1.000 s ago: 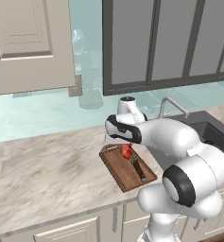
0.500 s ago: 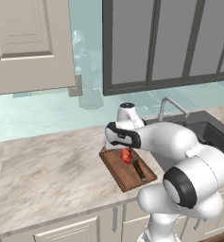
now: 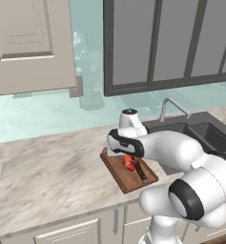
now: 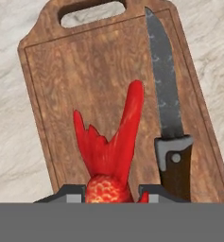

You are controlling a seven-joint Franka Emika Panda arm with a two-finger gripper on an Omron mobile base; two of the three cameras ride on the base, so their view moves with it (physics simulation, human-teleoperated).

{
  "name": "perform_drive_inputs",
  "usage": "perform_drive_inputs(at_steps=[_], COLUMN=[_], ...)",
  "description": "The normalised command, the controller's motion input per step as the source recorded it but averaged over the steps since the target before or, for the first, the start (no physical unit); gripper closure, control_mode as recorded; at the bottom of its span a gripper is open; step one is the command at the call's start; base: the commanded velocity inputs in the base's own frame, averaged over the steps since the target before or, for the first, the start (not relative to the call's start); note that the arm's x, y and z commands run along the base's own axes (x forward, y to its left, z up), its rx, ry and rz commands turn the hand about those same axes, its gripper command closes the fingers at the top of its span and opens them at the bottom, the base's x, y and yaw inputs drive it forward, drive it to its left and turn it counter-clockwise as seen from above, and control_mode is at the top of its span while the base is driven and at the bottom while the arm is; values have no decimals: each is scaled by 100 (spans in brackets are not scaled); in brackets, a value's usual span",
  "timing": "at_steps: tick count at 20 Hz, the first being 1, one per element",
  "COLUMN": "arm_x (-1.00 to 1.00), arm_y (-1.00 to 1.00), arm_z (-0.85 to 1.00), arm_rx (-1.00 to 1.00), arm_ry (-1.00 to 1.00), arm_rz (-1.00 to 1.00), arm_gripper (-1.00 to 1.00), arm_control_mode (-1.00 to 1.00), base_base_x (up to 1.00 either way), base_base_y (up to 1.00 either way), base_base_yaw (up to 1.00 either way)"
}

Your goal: Pick up the knife from the drawer and place it on the cutting board. Then place the meat from the plate to the cutting board.

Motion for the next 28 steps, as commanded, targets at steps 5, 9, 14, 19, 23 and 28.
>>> perform_drive_inputs(at_steps=[5, 9, 14, 19, 23, 28], arm_x=[1, 10, 8, 6, 1, 0], arm_y=[0, 0, 0, 0, 0, 0], arm_z=[-3, -11, -21, -23, -20, -18], arm_rx=[0, 0, 0, 0, 0, 0], arm_ry=[0, 0, 0, 0, 0, 0], arm_rz=[0, 0, 1, 1, 1, 1], arm_gripper=[100, 100, 100, 100, 100, 100], arm_control_mode=[-100, -100, -100, -100, -100, -100], base_base_x=[0, 0, 0, 0, 0, 0], base_base_y=[0, 0, 0, 0, 0, 0], base_base_yaw=[0, 0, 0, 0, 0, 0])
